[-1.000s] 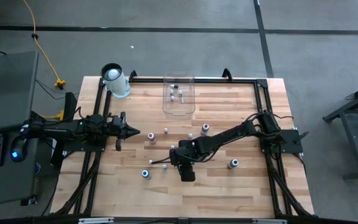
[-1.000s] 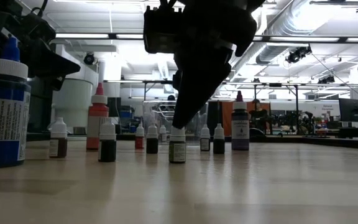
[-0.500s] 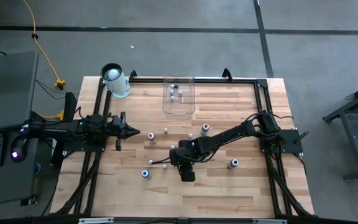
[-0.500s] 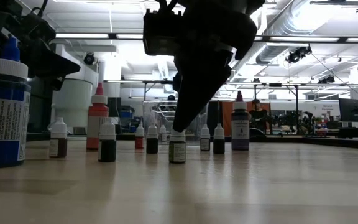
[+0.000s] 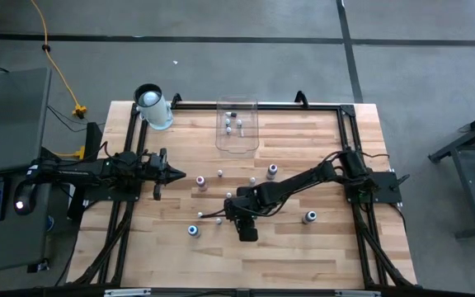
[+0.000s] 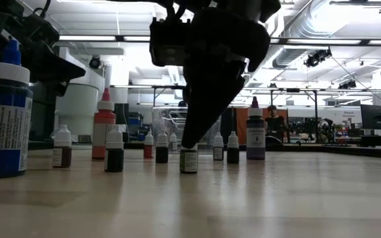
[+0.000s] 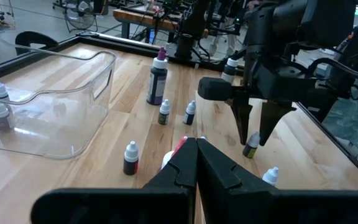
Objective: Pick & Place food coloring
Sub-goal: Put the small yellow food coloring bottle into the container
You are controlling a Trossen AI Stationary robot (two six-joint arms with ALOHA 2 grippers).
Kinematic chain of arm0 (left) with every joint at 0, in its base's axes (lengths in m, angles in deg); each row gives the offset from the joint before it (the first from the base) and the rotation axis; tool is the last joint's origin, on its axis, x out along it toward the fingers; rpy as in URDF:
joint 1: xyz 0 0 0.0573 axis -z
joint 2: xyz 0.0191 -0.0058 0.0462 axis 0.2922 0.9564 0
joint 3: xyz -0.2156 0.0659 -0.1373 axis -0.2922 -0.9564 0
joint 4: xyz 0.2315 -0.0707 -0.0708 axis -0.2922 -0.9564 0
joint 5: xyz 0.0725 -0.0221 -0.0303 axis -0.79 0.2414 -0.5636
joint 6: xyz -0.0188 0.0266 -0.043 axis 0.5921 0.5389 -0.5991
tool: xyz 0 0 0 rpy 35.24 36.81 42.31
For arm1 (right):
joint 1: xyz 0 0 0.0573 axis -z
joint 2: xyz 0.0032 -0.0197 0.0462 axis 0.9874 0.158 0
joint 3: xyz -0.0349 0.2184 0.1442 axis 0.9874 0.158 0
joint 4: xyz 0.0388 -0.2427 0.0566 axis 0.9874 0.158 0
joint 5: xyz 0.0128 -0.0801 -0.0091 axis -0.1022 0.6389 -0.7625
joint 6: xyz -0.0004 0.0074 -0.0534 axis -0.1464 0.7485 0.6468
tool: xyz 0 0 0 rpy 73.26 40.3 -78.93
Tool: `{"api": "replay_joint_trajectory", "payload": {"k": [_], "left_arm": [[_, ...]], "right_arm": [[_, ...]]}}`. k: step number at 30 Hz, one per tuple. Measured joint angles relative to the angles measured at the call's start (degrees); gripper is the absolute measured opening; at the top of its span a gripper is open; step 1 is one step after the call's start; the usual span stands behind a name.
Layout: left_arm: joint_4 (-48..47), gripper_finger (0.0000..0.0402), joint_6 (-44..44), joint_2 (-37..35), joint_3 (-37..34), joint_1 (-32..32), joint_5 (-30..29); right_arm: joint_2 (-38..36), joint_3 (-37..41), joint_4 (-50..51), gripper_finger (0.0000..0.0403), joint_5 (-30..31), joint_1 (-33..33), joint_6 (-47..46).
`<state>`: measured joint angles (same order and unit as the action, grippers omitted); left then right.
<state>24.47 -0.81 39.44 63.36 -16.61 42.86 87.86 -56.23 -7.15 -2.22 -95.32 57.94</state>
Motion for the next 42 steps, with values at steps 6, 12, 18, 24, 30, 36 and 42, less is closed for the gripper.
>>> {"api": "replay_joint_trajectory", "payload": {"k": [6, 12, 18, 24, 30, 36, 42], "left_arm": [[-0.07, 0.0001, 0.0, 0.01, 0.02, 0.0, -0.11], [-0.11, 0.0001, 0.0, 0.01, 0.02, 0.0, -0.13], [-0.15, 0.0001, 0.0, 0.0, 0.02, 0.0, -0.15], [-0.18, 0.0001, 0.0, 0.01, 0.02, 0.0, -0.15], [-0.2, 0.0001, 0.0, 0.0, 0.02, 0.0, -0.17], [-0.22, 0.0001, 0.0, 0.0, 0.02, 0.0, -0.17], [-0.22, 0.0001, 0.0, 0.02, 0.02, 0.0, -0.17]], "right_arm": [[0.0, 0.0, -0.07, 0.0121, -0.3, -0.09, -0.24], [0.0, 0.0, -0.06, 0.0093, -0.61, -0.24, -1.53], [0.0, 0.0, -0.1, 0.0067, -0.6, -0.28, -1.49], [-0.34, -1.61, 1.74, 0.0065, 0.92, -0.33, -1.53], [-0.72, -10.03, 10.38, 0.006, 3.91, 0.05, -2.51], [-0.72, -22.19, 20.92, 0.0059, 5.51, 1.22, -2.73], [-0.74, -34.68, 25.91, 0.0058, 6.14, 3.37, -5.18]]}}
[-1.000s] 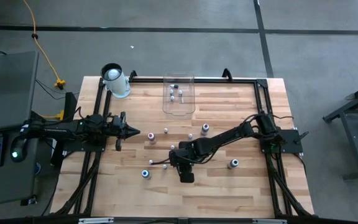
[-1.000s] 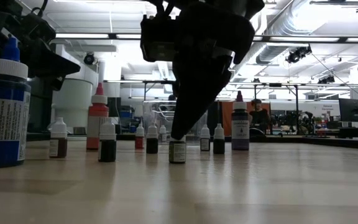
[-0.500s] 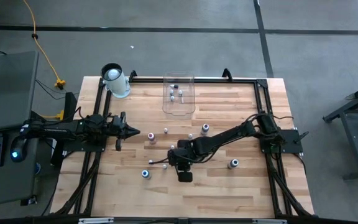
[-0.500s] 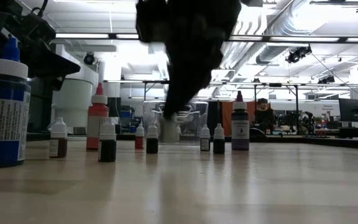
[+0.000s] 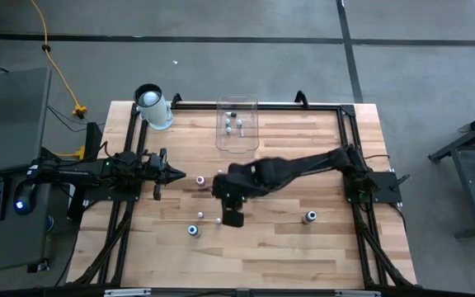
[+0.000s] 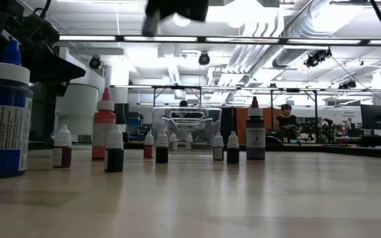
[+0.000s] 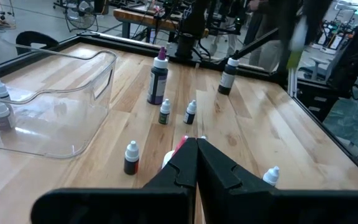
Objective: Pick & Place food coloring
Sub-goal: Put the small yellow food coloring bottle into the container
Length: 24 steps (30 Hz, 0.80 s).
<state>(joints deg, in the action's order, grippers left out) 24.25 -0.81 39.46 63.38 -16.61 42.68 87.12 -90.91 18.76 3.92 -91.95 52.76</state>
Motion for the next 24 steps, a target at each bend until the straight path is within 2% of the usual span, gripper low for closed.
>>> {"api": "replay_joint_trajectory", "payload": {"k": [5, 9, 15, 24], "left_arm": [[0.0, 0.0001, 0.0, 0.0, 0.0, 0.0, -0.02], [0.0, 0.0001, 0.0, -0.02, 0.02, 0.0, -0.02], [0.0, 0.0001, 0.0, 0.0, 0.02, 0.0, -0.04], [0.0, 0.0001, 0.0, -0.02, 0.02, 0.0, 0.07]], "right_arm": [[-0.02, -7.95, 1.47, 0.0058, 4.03, 1.62, 0.4], [-0.02, -11.67, 1.82, 0.0058, 5.05, 2.48, 3.69], [-2.0, -11.14, 1.51, 0.0058, 4.59, 4.21, 4.26], [-5.52, -11.12, 6.38, 0.0058, 6.22, 11.46, 4.95]]}}
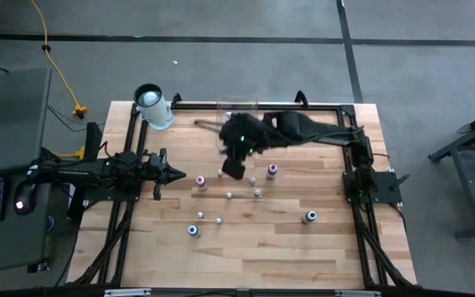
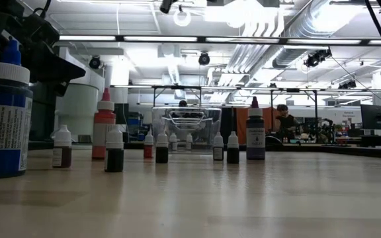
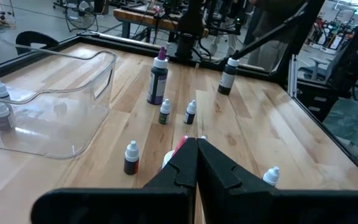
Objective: Pick & Place food coloring
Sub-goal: Put the small yellow food coloring bottle into the container
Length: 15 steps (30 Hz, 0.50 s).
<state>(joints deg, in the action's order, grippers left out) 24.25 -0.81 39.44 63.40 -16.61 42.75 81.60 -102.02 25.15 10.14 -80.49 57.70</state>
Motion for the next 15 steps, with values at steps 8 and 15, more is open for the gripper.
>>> {"api": "replay_joint_trajectory", "payload": {"k": [8, 15], "left_arm": [[0.0, 0.0001, 0.0, 0.02, 0.0, 0.0, 0.0], [0.0, 0.0001, 0.0, 0.01, 0.0, 0.0, 0.02]], "right_arm": [[-0.6, 0.21, 0.08, 0.0058, -1.62, 8.82, 1.71], [-0.59, 5.29, -0.24, 0.0058, -3.31, 15.9, 3.07]]}}
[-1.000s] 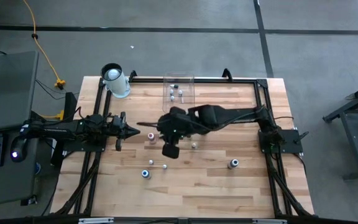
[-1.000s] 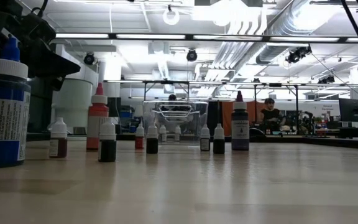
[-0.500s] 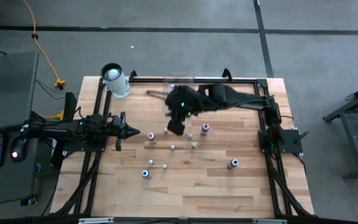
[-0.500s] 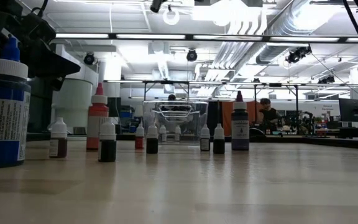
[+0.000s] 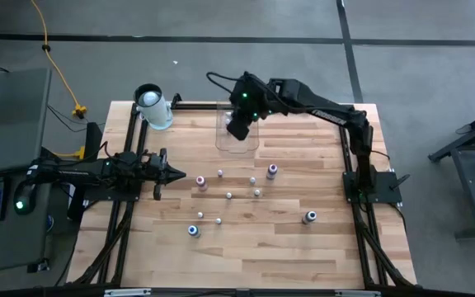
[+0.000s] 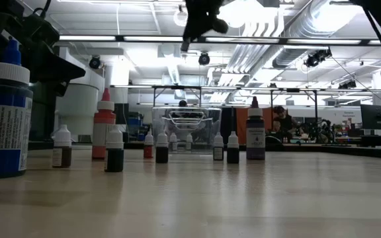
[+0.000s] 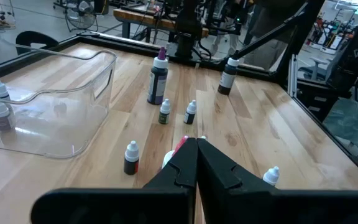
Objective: Pick & Place food coloring
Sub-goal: Put the small yellow food coloring bottle into the container
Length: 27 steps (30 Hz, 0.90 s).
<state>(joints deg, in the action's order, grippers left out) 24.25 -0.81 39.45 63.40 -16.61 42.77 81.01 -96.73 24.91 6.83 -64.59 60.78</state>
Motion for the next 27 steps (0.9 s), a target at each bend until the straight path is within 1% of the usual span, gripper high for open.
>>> {"api": "replay_joint_trajectory", "payload": {"k": [8, 13, 17, 21, 27], "left_arm": [[0.0, 0.0001, 0.0, -0.01, 0.0, 0.0, 0.02], [0.0, 0.0001, 0.0, 0.0, 0.0, 0.0, 0.04], [0.0, 0.0001, 0.0, 0.01, 0.0, 0.0, 0.07], [0.0, 0.0001, 0.0, 0.0, 0.0, 0.0, 0.07], [0.0, 0.0001, 0.0, 0.01, 0.0, 0.0, 0.09]], "right_arm": [[-0.01, 10.56, -4.46, 0.0058, -1.0, 6.21, 0.79], [0.06, 18.75, -11.68, 0.0058, -3.98, 9.49, 0.2], [0.06, 23.85, -18.2, 0.0058, -4.44, 10.93, -3.78], [0.1, 27.2, -23.55, 0.0058, -4.47, 11.7, -8.25], [2.53, 27.6, -23.99, 0.0058, -2.02, 11.96, -12.27]]}}
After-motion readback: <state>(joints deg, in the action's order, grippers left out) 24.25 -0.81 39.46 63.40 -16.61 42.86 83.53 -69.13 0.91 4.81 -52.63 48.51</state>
